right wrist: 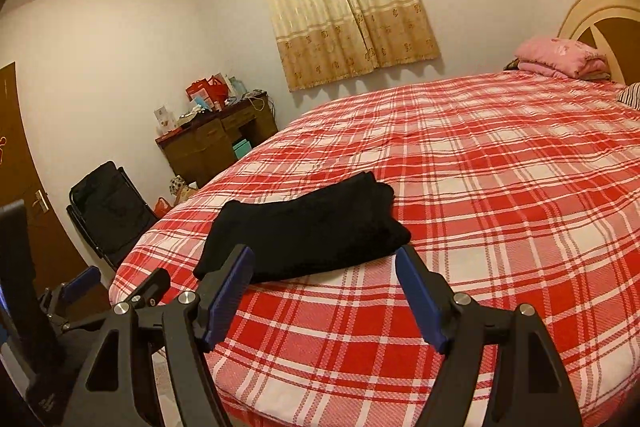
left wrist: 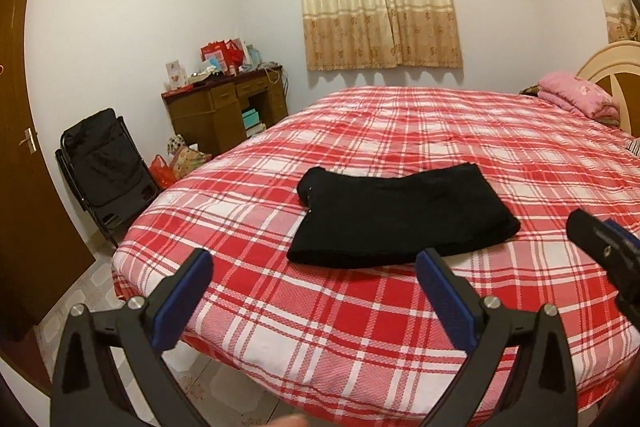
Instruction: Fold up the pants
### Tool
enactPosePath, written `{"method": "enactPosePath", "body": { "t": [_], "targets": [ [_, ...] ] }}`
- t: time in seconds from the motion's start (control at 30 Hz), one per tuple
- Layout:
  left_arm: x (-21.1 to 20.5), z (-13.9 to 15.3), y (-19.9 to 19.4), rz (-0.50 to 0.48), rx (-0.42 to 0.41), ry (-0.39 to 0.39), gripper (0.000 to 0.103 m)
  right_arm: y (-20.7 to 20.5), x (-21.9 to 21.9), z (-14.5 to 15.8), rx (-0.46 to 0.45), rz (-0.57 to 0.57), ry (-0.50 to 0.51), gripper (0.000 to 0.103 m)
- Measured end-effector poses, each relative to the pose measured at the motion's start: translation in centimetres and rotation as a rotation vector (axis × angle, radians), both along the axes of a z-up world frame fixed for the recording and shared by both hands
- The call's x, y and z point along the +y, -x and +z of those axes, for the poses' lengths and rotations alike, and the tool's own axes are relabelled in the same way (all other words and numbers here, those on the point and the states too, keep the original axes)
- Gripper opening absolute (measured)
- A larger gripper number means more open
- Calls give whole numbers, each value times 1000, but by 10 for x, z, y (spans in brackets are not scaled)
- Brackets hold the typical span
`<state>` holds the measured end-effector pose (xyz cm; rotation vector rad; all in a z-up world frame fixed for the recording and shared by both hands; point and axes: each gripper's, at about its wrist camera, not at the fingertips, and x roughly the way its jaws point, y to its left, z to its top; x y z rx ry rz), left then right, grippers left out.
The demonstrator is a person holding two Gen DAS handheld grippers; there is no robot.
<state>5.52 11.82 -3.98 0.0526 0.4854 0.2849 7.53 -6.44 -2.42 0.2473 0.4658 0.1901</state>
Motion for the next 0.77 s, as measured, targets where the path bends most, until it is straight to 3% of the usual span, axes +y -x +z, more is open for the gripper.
{"method": "enactPosePath", "body": {
  "t": [0.77],
  "targets": [
    [-7,5,3,-20,-17,36,103,6,-8,-1,-3,-21,5,76]
  ]
}}
